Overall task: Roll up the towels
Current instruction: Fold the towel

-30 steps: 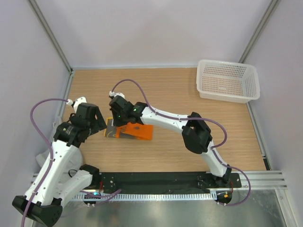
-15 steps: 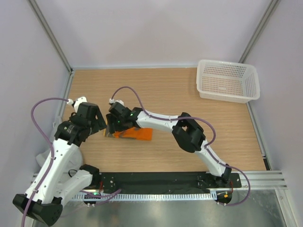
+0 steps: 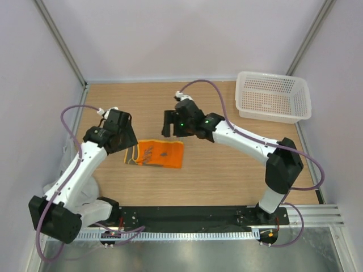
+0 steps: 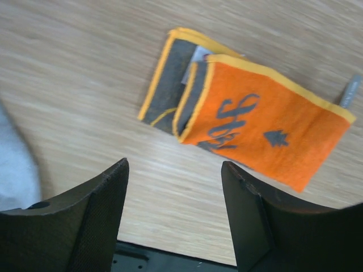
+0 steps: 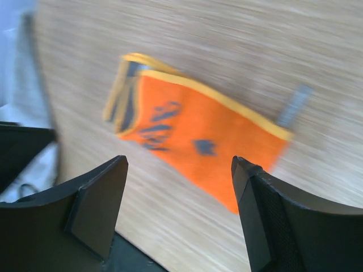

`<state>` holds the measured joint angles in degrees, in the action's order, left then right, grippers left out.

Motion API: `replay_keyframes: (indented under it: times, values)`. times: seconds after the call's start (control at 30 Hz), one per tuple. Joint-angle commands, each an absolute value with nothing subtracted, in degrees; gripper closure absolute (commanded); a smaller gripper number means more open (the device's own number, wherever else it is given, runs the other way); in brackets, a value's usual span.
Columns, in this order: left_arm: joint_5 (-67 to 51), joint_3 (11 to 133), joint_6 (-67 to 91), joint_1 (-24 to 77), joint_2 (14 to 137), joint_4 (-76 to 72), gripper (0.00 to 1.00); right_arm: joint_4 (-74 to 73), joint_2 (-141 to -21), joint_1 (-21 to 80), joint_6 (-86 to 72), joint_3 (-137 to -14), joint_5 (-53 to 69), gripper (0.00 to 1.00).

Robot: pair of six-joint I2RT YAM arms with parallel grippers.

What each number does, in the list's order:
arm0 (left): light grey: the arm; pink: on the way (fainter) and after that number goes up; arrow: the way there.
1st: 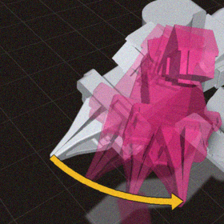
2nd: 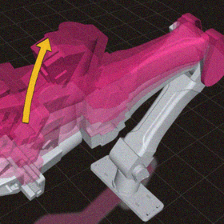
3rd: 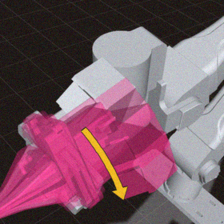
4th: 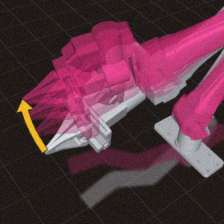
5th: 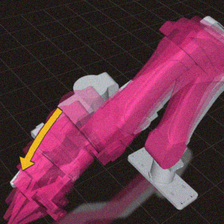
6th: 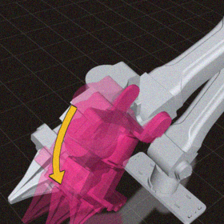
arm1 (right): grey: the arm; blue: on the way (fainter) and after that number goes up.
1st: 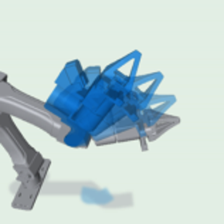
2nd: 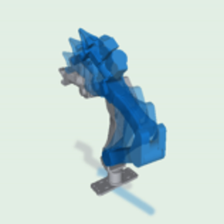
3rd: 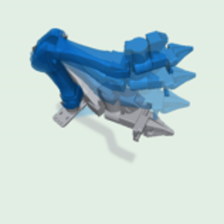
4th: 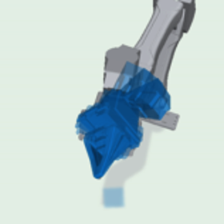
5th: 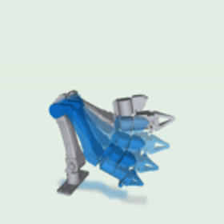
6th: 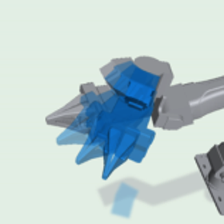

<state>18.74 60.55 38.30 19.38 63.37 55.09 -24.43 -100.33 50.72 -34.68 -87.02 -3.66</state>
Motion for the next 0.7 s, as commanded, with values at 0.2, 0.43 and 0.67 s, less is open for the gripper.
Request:
replay_keyframes:
  times: [0.2, 0.43, 0.67]
  values:
    - [8.87, 66.0, 38.41, 19.16, 81.81, 43.59, 0.41, -21.98, -98.35, 43.68, -36.56, -67.95, 2.08, 0.25]
    - [11.42, 66.27, 39.64, 19.16, 89.46, 40.43, 0.39, -18.2, -102.64, 43.77, -37.79, -63.64, 7.11, 0.25]
    - [10.63, 66.36, 40.25, 19.16, 95.8, 37.79, 0.41, -17.32, -104.94, 43.68, -37.44, -62.4, 8.44, 0.26]
